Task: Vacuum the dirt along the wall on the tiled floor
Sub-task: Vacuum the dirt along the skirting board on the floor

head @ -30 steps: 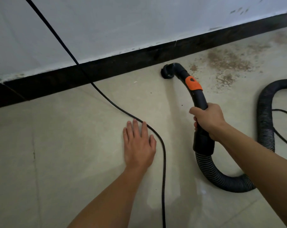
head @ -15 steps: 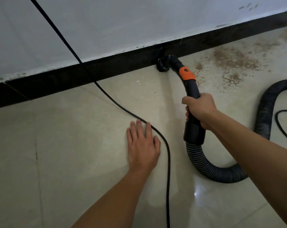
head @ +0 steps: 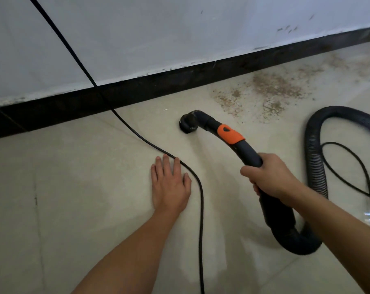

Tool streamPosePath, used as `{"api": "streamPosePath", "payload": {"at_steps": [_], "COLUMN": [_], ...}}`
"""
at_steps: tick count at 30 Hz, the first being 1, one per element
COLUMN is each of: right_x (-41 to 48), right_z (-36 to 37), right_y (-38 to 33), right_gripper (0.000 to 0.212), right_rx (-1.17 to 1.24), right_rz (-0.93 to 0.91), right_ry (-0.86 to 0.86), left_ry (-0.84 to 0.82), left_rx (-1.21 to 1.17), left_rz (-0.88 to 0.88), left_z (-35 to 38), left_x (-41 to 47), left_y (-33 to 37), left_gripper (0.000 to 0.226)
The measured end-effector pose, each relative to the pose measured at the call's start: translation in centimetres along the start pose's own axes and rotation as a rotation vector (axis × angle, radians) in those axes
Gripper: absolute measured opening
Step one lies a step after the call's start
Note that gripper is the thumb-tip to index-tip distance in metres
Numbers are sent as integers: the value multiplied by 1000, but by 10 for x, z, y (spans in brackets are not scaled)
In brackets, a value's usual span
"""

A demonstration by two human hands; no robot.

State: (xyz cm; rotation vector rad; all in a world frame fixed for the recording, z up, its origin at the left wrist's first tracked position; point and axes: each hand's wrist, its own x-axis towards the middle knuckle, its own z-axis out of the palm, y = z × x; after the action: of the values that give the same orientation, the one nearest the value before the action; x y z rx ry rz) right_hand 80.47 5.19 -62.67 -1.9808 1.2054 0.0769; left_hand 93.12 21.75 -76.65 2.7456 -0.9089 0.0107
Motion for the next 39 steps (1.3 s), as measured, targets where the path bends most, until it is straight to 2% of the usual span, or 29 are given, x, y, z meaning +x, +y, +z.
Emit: {"api": "streamPosePath", "payload": {"at_steps": [3,8,11,15,21,26,29,32,35,39], "right_x": [-1,-37,-62,-88,-45,10,43,65,69,54], "right_z": [-2,-39,-53,-49,-34,-8,3,25,51,55], "right_y": [3,41,64,92,79,27,-10,-53,-83,-73], "right_gripper": [12,12,11,12,15,16,18,20,20,16], "right_rx": [0,-143,-128,-102,28,110,86,52,-78,-206], "right_rz": [4,65,101,121,124,44,-2,-94,-201,-255], "right_ry": [32,153,181,136,247,131,134,44,-41,-131], "left_ry": [2,18,23,26,7,-1,7,-3,-36,-102], "left_rx": [-10,-23,-25,-41,-37,-23,-40,-48,-43,-38], "left_rz": [10,16,15,16,8,10,14,13,18,11], "left_z": [0,0,1,1,2,2,1,-1,-1,-3], "left_x": [-1,-1,-2,-3,-3,-3,-4,-4,-3,-3], "left_y": [-4,-3,-2,-2,-1,1,3,3,0,-3], "left_gripper": [59,59,59,59,60,58,55,56,56,56]}}
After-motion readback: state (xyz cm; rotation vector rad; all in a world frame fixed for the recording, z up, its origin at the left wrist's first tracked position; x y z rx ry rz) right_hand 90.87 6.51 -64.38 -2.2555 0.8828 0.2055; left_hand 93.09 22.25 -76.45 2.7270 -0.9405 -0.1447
